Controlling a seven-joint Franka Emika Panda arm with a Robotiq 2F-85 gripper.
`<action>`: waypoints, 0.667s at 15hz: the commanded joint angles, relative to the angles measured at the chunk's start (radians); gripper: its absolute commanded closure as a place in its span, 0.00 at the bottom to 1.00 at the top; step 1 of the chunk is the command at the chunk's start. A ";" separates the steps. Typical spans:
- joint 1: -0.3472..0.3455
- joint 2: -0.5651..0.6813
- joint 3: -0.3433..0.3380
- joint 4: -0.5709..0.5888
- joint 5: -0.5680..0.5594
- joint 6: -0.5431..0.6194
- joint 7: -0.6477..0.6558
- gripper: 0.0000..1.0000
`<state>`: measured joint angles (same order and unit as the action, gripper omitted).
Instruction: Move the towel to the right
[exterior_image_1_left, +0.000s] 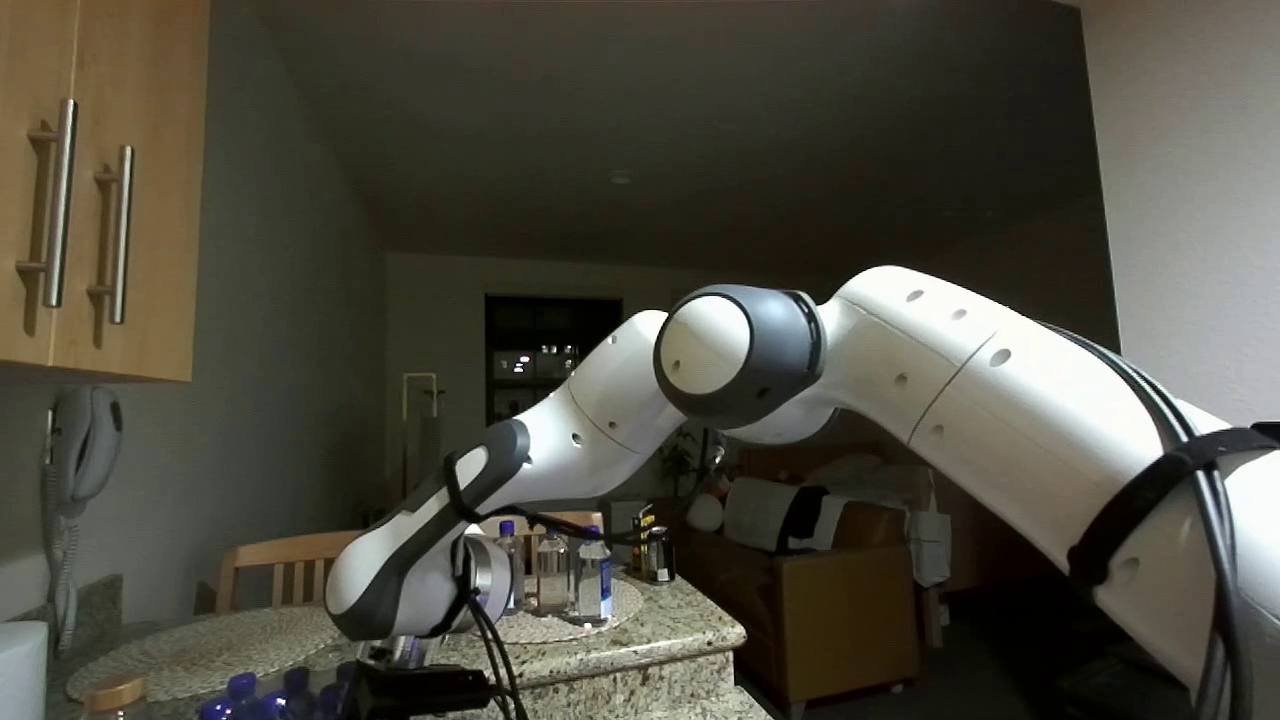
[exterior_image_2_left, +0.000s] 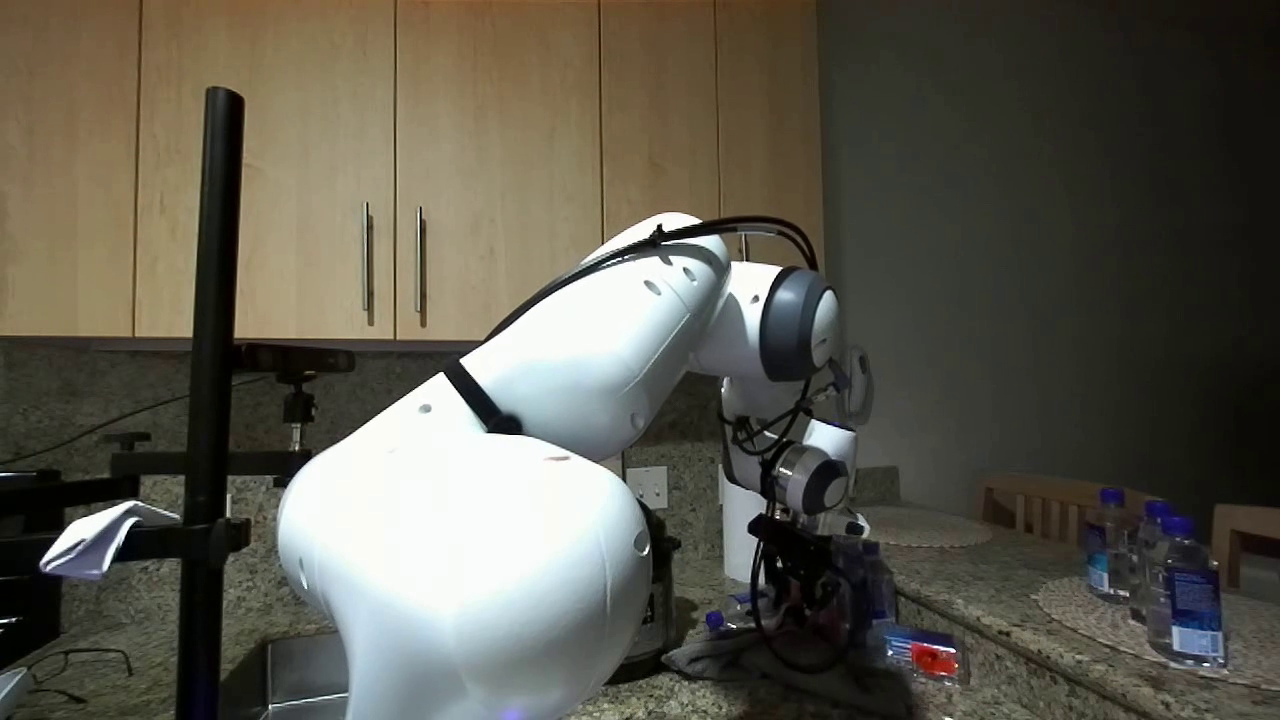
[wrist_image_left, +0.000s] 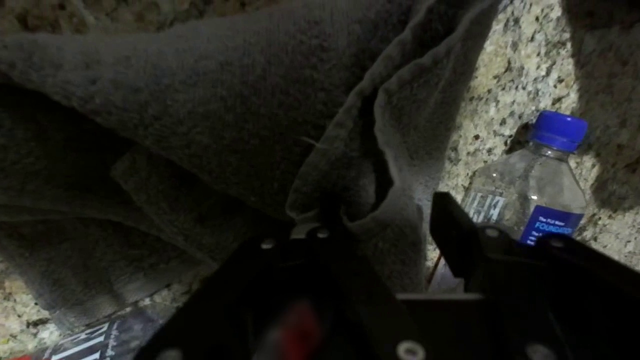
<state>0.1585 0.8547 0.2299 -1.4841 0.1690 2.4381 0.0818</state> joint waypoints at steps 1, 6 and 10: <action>-0.008 0.006 0.007 0.006 0.023 -0.009 -0.039 0.80; 0.002 -0.004 0.005 0.005 0.025 -0.003 -0.017 0.94; 0.017 -0.021 0.004 0.002 0.031 -0.004 0.018 0.90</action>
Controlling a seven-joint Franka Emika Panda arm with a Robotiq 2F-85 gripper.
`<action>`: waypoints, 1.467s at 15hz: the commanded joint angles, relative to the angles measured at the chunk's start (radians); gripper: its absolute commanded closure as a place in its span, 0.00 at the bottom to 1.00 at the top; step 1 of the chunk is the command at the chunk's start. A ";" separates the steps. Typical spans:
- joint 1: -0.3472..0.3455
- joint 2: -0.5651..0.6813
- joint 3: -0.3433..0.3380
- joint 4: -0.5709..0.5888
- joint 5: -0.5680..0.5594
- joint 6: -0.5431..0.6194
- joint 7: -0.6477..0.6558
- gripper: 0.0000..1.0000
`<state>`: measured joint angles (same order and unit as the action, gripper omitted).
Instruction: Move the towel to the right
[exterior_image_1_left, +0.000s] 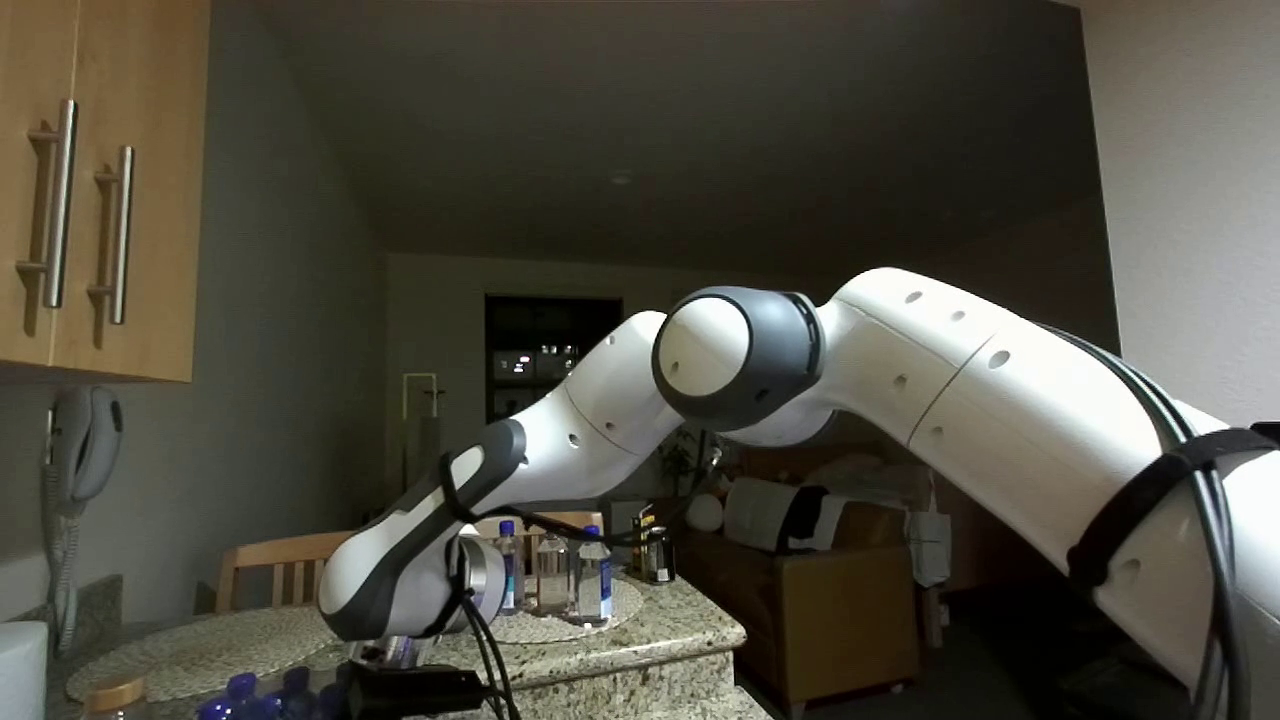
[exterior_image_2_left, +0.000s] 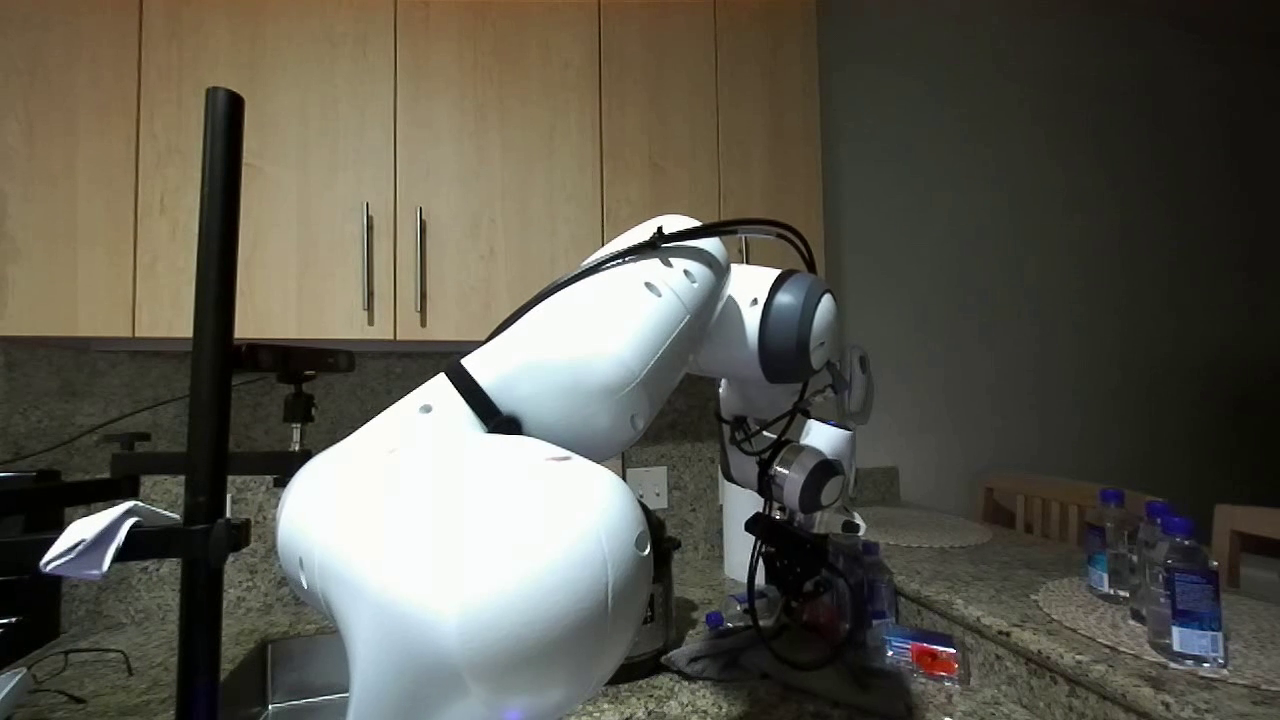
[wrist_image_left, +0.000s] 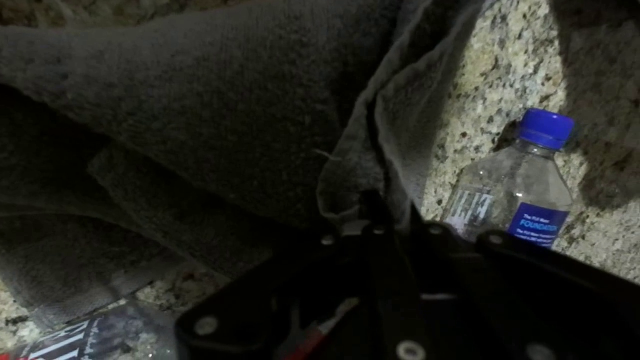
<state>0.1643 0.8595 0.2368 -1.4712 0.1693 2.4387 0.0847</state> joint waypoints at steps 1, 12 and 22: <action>0.021 -0.033 -0.010 -0.014 0.024 0.001 0.030 0.91; 0.061 -0.151 -0.039 -0.017 0.013 -0.056 0.086 0.91; 0.041 -0.285 -0.072 -0.064 0.011 -0.114 0.083 0.91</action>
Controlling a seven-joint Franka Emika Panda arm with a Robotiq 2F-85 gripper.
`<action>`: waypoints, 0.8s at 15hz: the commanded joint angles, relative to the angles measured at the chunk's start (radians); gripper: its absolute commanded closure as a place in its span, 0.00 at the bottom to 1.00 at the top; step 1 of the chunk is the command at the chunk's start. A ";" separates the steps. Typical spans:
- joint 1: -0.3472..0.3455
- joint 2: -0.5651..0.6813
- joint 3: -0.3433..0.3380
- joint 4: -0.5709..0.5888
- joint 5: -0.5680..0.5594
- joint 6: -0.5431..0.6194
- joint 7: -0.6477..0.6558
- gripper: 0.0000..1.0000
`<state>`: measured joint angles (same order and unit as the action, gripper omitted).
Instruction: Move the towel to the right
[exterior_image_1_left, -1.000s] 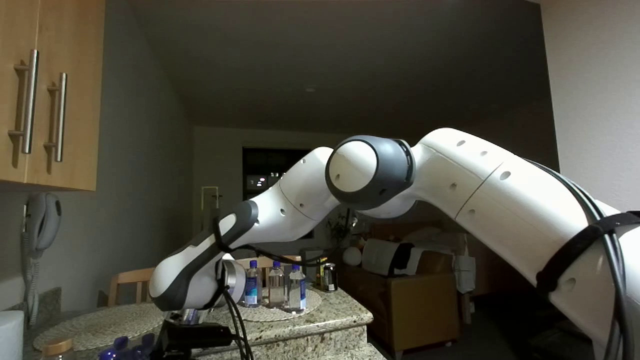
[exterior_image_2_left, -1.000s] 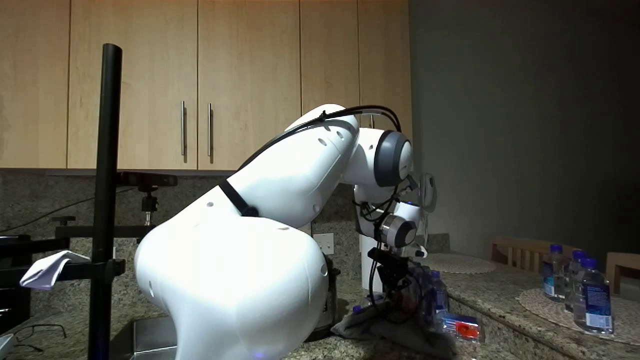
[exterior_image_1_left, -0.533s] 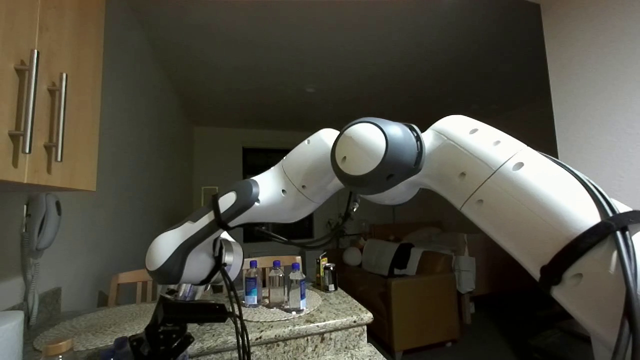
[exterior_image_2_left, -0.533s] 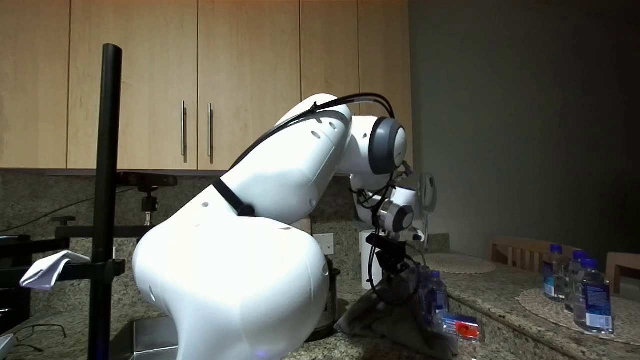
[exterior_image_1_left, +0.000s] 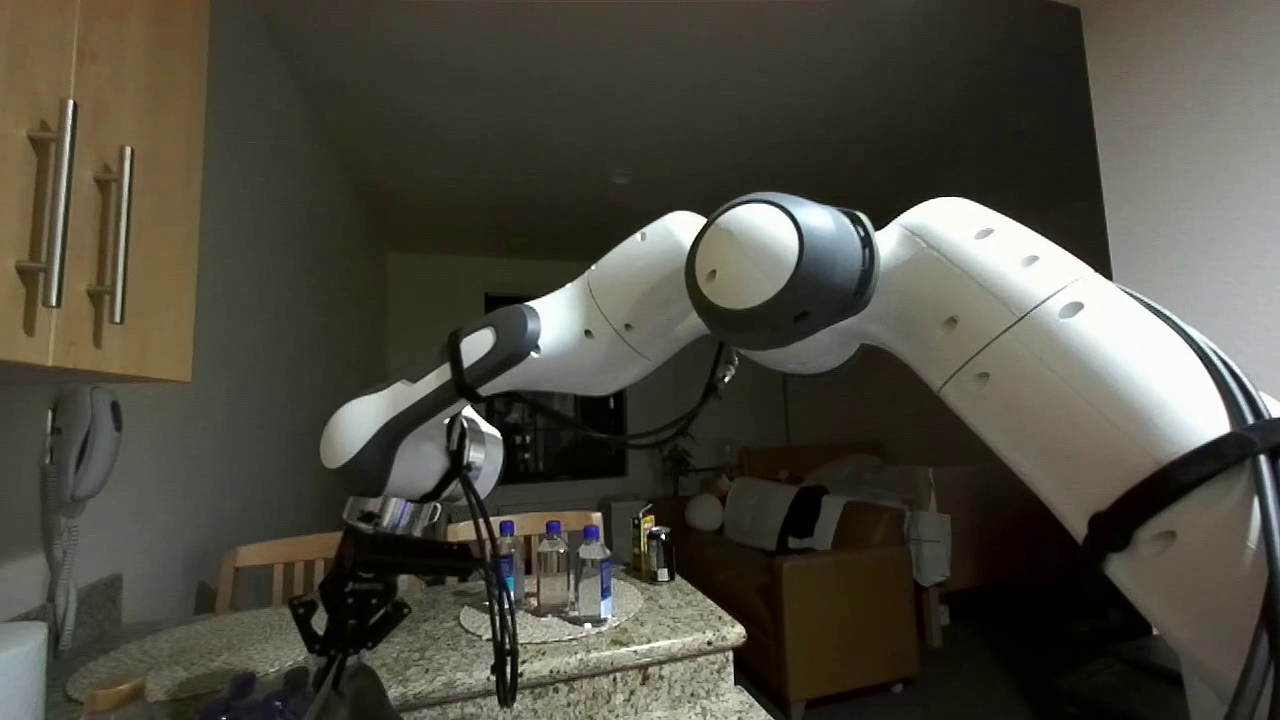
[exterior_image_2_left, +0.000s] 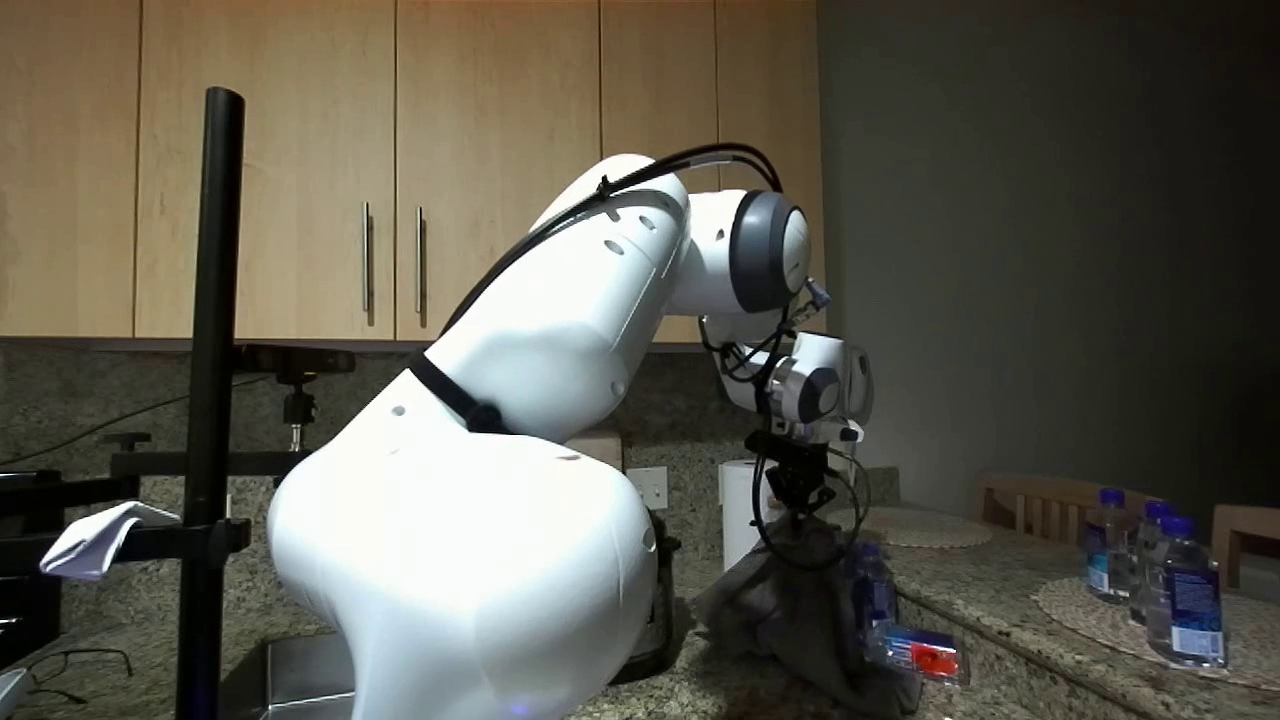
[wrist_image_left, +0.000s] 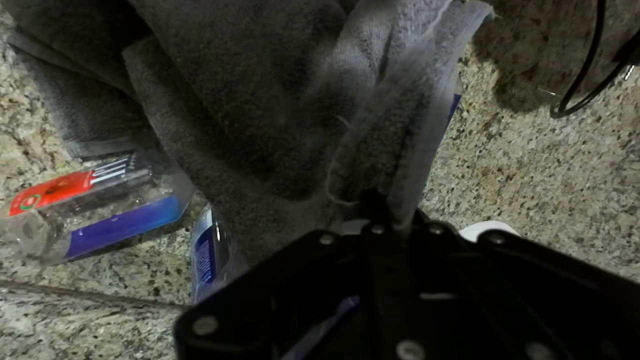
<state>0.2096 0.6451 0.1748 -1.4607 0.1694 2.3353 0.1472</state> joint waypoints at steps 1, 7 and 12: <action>-0.003 -0.081 -0.017 -0.082 0.005 -0.003 0.023 0.91; -0.009 -0.151 -0.061 -0.147 -0.014 0.019 0.026 0.91; -0.042 -0.191 -0.100 -0.183 -0.004 0.014 0.029 0.91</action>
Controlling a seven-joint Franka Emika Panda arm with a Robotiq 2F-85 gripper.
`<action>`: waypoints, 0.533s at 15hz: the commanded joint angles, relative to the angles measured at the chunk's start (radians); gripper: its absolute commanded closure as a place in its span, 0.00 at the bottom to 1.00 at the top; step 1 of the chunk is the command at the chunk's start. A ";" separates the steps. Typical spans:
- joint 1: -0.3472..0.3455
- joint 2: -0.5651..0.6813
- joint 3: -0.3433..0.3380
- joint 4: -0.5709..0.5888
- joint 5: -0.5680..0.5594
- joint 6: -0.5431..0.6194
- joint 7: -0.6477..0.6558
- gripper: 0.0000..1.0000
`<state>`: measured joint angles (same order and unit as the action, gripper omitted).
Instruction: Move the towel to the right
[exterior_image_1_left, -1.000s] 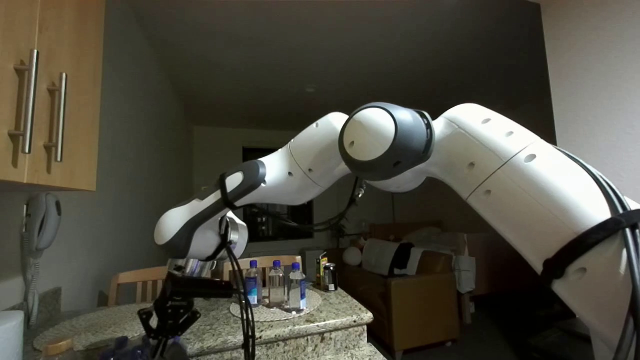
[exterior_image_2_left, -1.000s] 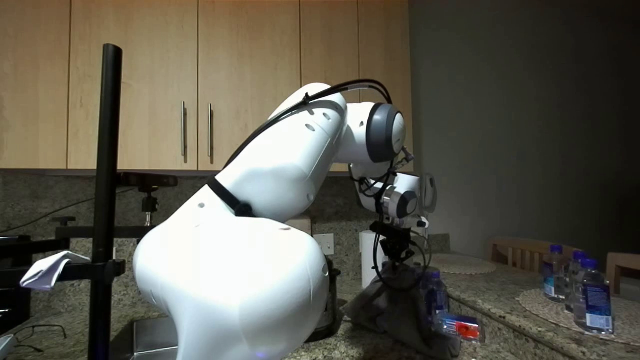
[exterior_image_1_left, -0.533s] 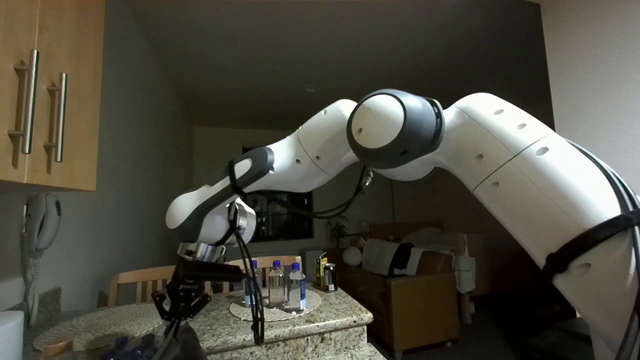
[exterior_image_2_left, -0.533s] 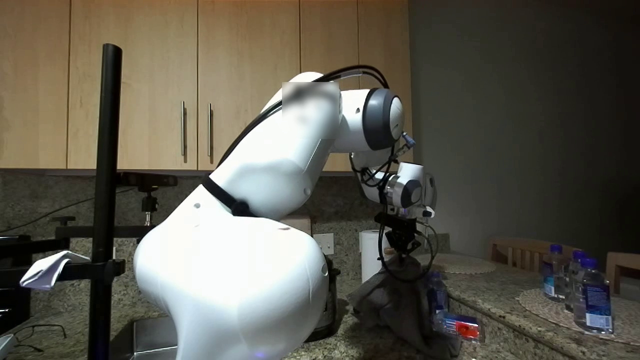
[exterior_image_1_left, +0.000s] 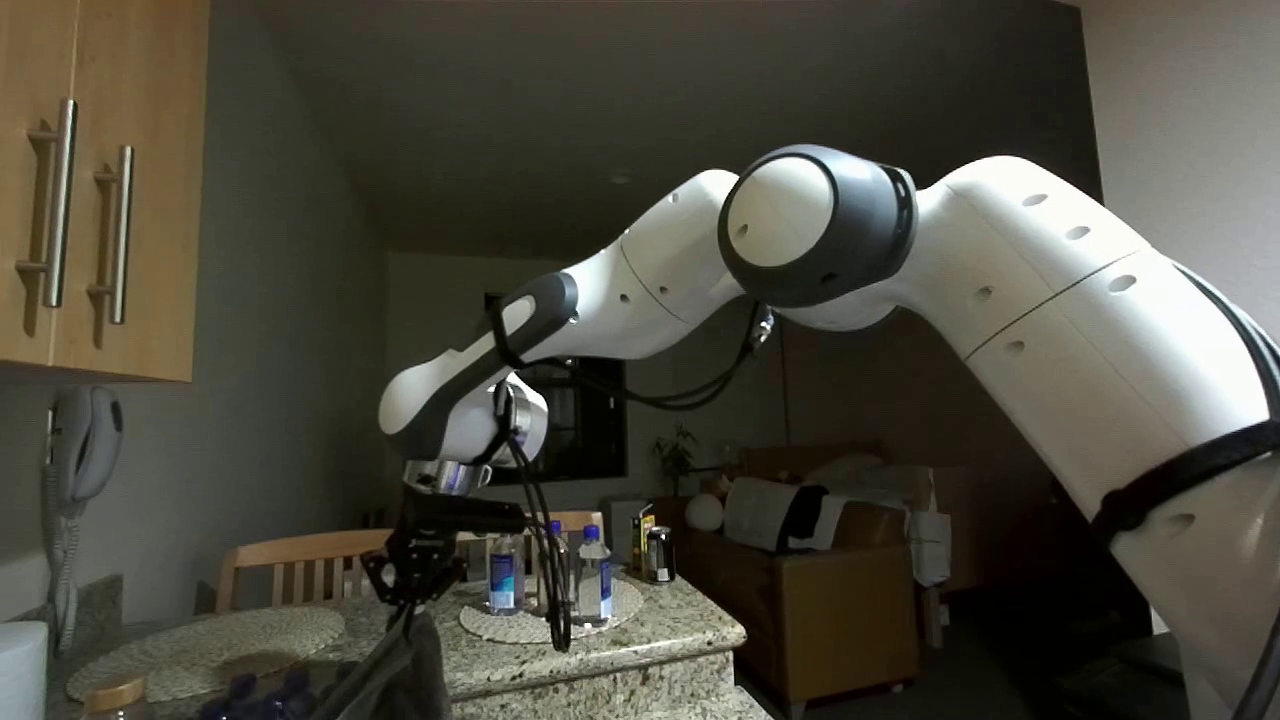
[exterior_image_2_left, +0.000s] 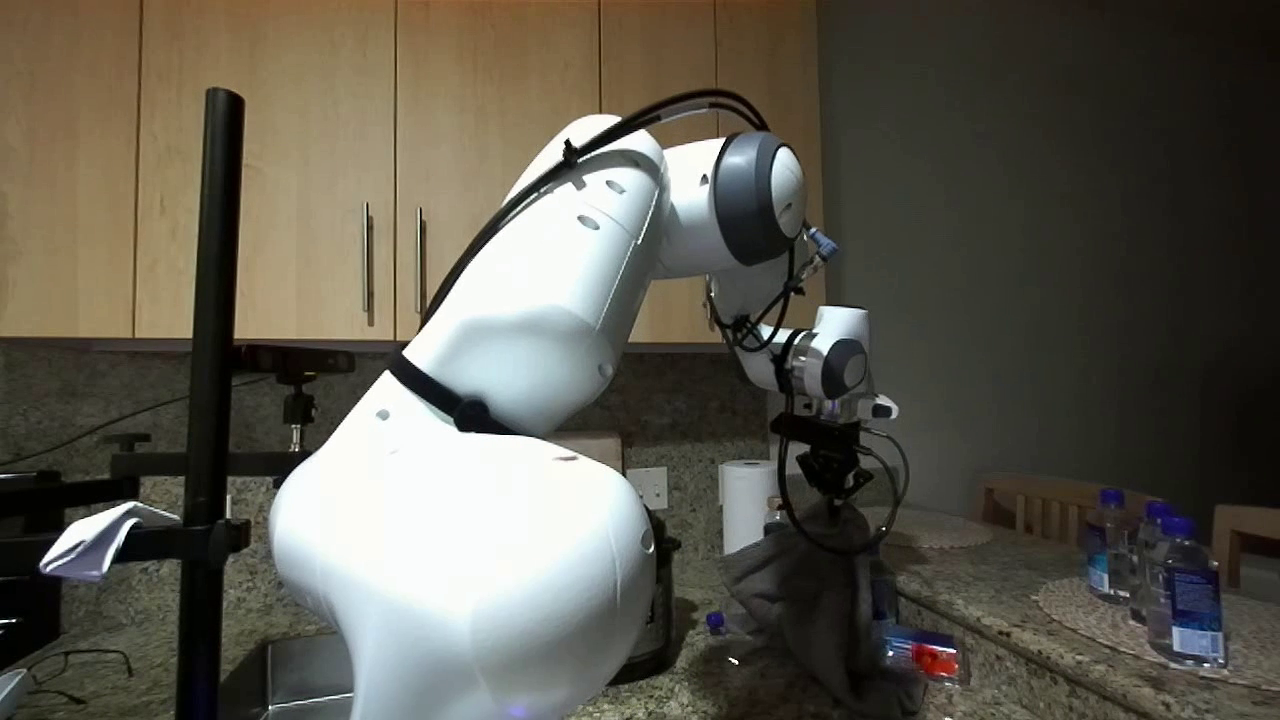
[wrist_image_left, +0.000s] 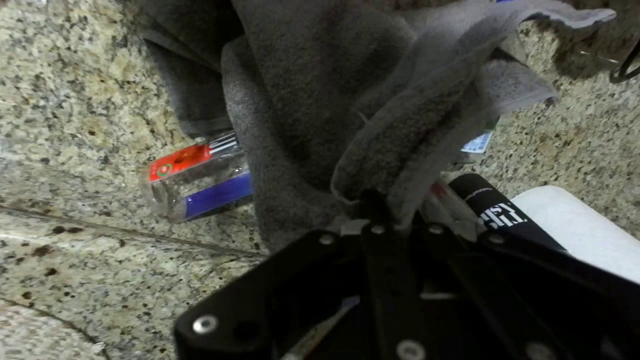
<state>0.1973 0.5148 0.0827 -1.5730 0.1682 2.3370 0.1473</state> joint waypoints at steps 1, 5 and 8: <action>-0.041 -0.068 -0.012 -0.074 0.001 0.009 0.024 0.92; -0.078 -0.090 -0.019 -0.080 -0.001 -0.005 -0.007 0.92; -0.107 -0.097 -0.020 -0.053 -0.004 -0.021 -0.042 0.92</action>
<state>0.1208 0.4666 0.0571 -1.6028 0.1682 2.3359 0.1445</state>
